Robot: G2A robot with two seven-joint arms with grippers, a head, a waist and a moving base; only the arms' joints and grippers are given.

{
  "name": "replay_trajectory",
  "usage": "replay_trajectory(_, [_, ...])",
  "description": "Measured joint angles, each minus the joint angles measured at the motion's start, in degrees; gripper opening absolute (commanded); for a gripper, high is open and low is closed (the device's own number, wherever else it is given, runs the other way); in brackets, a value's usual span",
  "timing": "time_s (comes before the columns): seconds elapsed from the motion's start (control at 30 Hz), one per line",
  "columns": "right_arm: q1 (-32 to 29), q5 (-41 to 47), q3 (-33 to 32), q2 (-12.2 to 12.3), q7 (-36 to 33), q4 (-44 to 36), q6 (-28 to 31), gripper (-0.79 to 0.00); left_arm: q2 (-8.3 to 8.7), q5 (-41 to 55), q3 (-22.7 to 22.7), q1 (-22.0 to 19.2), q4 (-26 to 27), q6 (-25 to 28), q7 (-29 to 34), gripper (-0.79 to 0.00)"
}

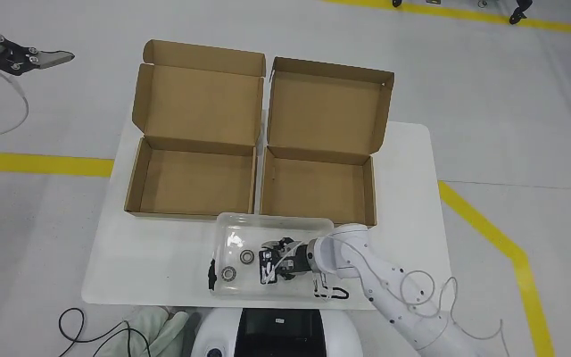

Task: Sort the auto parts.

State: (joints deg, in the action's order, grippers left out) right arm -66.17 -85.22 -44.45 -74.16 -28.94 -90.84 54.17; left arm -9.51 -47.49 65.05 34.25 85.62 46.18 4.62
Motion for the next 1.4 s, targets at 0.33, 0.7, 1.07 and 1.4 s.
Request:
replay_trajectory(0.33, [-0.19, 0.73, -1.01, 0.77, 6.86, -0.57, 0.99, -0.785, 0.0, 0.0, 0.0, 0.0, 0.0, 0.0, 0.0, 0.0])
replay_trajectory(0.7, [-1.16, 2.67, -4.29, 1.81, 16.28, -3.26, -0.47, -0.785, 0.0, 0.0, 0.0, 0.0, 0.0, 0.0, 0.0, 0.0])
replay_trajectory(1.07, [-0.23, 6.45, -7.49, 2.42, 24.88, -10.25, -0.15, -0.785, 0.0, 0.0, 0.0, 0.0, 0.0, 0.0, 0.0, 0.0])
replay_trajectory(1.4, [4.71, 12.65, -10.67, 2.5, 22.94, -16.79, -1.4, -0.785, 0.0, 0.0, 0.0, 0.0, 0.0, 0.0, 0.0, 0.0])
